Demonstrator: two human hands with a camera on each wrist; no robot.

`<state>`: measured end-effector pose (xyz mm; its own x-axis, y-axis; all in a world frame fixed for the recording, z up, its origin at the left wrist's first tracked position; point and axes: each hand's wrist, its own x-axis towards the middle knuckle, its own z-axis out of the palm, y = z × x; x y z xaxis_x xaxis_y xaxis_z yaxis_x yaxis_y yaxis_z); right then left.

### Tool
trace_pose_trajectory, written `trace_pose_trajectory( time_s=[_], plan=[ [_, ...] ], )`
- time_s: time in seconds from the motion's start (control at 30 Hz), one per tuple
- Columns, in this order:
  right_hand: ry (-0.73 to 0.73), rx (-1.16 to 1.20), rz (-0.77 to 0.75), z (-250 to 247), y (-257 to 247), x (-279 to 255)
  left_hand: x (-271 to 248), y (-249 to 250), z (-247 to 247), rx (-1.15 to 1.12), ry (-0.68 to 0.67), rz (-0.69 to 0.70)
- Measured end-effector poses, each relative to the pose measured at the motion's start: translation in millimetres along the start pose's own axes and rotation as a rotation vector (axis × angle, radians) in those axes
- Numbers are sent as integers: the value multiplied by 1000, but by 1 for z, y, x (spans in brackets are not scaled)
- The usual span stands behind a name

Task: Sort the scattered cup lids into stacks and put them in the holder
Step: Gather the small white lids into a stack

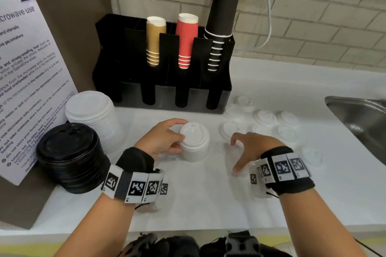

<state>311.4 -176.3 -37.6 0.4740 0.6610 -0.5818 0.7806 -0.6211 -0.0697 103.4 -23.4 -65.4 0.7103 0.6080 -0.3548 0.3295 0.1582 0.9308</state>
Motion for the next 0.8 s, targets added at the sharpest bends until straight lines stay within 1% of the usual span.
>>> trace_pose_trajectory(
  time_s=[0.13,0.23,0.43,0.5,0.63,0.8],
  plan=[
    [-16,-7,-24,13,-4,4,-1,1,1,-19,-20,13],
    [7,51,-60,12,-1,5,-3,2,0,-34,-37,12],
    [213,434,-184,-4,17,-1,-6,3,1,-60,-54,11],
    [211,401,-168,-3,19,-4,-7,4,2,-58,-56,12],
    [121,205,-55,9,14,-4,-7,4,3,-64,-57,12],
    [113,96,-87,28,1,6,-5,3,3,-68,-53,13]
  ],
)
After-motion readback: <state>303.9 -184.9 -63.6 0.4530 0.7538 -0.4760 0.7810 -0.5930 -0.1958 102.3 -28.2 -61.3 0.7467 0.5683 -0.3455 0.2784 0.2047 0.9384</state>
